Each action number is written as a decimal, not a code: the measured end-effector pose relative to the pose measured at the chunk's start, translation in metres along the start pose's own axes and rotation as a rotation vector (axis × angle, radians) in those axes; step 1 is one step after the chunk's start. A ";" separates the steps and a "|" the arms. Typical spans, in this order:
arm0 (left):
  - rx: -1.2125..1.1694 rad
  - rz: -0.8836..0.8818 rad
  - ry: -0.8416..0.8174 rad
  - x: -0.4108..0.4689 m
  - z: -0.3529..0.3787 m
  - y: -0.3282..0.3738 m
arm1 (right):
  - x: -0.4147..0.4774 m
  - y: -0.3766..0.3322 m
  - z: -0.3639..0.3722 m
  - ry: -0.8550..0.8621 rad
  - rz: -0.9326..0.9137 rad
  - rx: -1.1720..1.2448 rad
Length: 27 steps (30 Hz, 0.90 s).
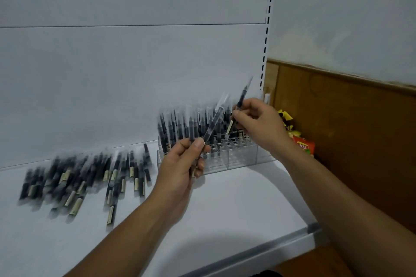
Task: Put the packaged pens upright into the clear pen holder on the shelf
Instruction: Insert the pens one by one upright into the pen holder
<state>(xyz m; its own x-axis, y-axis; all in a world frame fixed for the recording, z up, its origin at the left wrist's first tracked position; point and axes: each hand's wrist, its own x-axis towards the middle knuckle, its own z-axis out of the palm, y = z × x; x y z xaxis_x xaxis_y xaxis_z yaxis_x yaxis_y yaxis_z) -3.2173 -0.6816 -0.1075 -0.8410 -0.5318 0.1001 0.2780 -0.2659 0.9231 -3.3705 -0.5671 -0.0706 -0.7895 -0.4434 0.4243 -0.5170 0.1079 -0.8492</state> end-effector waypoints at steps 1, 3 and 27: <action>-0.011 -0.005 -0.009 0.002 0.004 -0.002 | 0.003 0.002 0.001 0.000 -0.012 -0.016; -0.007 -0.002 -0.030 0.005 0.011 -0.006 | 0.009 0.006 0.003 -0.021 -0.038 -0.062; 0.019 0.023 -0.079 0.017 0.009 -0.030 | 0.023 0.034 0.007 -0.049 -0.150 -0.185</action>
<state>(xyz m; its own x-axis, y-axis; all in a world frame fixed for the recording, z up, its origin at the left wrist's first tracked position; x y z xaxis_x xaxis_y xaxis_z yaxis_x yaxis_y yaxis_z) -3.2444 -0.6751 -0.1299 -0.8687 -0.4721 0.1497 0.2896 -0.2389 0.9269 -3.4040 -0.5803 -0.0917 -0.6847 -0.5091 0.5216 -0.6824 0.1965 -0.7041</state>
